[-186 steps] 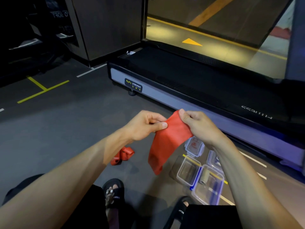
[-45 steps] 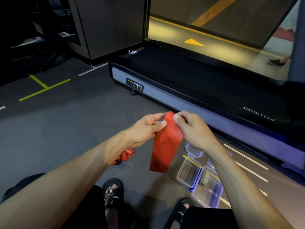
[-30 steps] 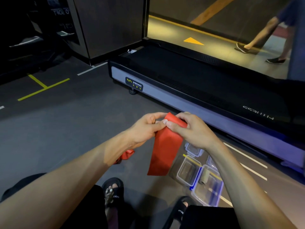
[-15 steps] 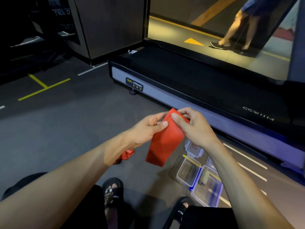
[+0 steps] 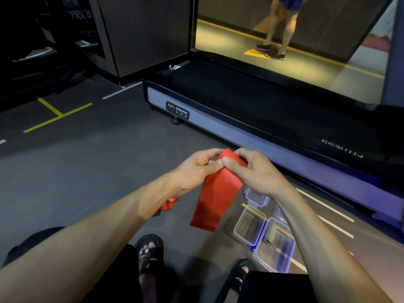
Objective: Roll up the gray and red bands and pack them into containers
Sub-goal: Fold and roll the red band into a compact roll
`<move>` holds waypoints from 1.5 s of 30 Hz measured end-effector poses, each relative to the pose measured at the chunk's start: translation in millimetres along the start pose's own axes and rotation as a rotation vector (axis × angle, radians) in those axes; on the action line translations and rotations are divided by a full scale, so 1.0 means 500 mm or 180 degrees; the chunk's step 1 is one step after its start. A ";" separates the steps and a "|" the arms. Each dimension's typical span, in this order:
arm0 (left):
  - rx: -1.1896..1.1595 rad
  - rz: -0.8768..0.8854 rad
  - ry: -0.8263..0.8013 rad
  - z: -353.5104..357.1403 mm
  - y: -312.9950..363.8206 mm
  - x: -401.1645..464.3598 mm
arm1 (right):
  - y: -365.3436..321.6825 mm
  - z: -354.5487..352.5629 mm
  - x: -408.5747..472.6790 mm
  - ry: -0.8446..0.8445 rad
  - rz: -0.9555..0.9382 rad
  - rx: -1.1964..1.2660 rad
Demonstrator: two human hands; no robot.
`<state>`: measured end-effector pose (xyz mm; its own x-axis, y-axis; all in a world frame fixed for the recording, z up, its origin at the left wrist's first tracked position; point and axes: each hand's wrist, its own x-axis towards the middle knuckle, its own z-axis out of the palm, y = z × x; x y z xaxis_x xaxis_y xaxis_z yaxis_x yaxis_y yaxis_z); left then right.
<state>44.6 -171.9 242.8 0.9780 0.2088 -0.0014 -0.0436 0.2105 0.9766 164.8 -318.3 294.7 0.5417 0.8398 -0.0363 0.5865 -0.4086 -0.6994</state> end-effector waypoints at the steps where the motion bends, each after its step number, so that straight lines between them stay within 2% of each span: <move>1: -0.0001 0.0001 -0.0004 0.001 0.002 -0.002 | 0.000 -0.001 0.000 0.0005 -0.0007 -0.0008; 5: -0.0113 -0.0052 0.0044 -0.001 0.011 -0.005 | 0.003 0.006 0.001 0.0279 0.0039 0.0383; 8: -0.0070 -0.0075 0.0076 -0.001 0.013 -0.008 | 0.007 0.011 0.002 0.0392 0.0069 0.0370; 17: 0.0089 -0.0068 0.0171 0.001 0.020 -0.011 | -0.011 0.009 0.000 0.0341 0.0002 0.0146; 22: 0.0315 -0.0008 0.0371 -0.004 0.022 -0.013 | -0.019 0.006 -0.002 0.0377 0.0054 0.0365; 26: 0.0300 0.0006 0.0181 -0.003 0.032 -0.018 | -0.024 0.000 -0.002 0.0391 0.0147 0.0520; 31: 0.0407 0.0066 0.0197 -0.002 0.029 -0.021 | -0.026 0.001 -0.008 0.0141 0.0180 0.0723; 36: 0.0648 0.0175 0.0504 -0.004 0.018 -0.015 | -0.022 0.002 -0.015 -0.0162 0.0077 0.0656; 40: 0.0498 0.0142 0.0632 -0.006 0.015 -0.010 | -0.023 -0.004 -0.012 -0.0041 0.0033 0.0679; 45: 0.0276 0.0066 0.0507 -0.001 0.019 -0.011 | -0.024 -0.003 -0.010 0.0084 0.0226 0.1216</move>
<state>38.9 -170.7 252.0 0.9320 0.3623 -0.0083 -0.0389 0.1227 0.9917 155.9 -318.0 304.4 0.5910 0.8027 -0.0792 0.2832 -0.2984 -0.9115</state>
